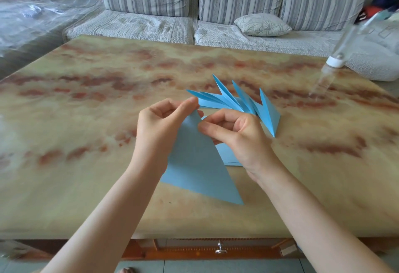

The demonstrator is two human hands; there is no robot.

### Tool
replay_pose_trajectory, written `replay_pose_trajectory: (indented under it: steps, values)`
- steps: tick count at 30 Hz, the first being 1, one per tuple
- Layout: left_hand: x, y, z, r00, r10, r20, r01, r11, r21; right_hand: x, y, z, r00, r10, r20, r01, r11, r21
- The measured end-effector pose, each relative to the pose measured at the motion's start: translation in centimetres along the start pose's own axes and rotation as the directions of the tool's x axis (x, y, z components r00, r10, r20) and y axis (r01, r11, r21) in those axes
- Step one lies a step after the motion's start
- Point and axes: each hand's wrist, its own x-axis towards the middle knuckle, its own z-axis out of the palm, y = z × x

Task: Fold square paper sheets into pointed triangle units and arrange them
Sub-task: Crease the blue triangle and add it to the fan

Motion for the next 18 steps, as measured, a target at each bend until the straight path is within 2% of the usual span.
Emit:
replay_pose_trajectory:
  steps: [3, 12, 18]
  values:
    - [-0.1, 0.2, 0.0, 0.999, 0.052, 0.001, -0.052, 0.999, 0.013, 0.0, 0.0, 0.0, 1.0, -0.006, -0.006, 0.006, 1.0, -0.011]
    - [0.2, -0.1, -0.2, 0.999, -0.037, 0.0, 0.037, 0.995, -0.091, 0.1, 0.2, 0.3, 0.999, 0.026, -0.02, -0.026, 0.999, -0.019]
    - [2.0, 0.4, -1.6, 0.993, 0.003, -0.12, -0.023, 0.985, -0.173, -0.4, 0.7, 0.0, 0.998, 0.059, -0.012, -0.06, 0.99, -0.128]
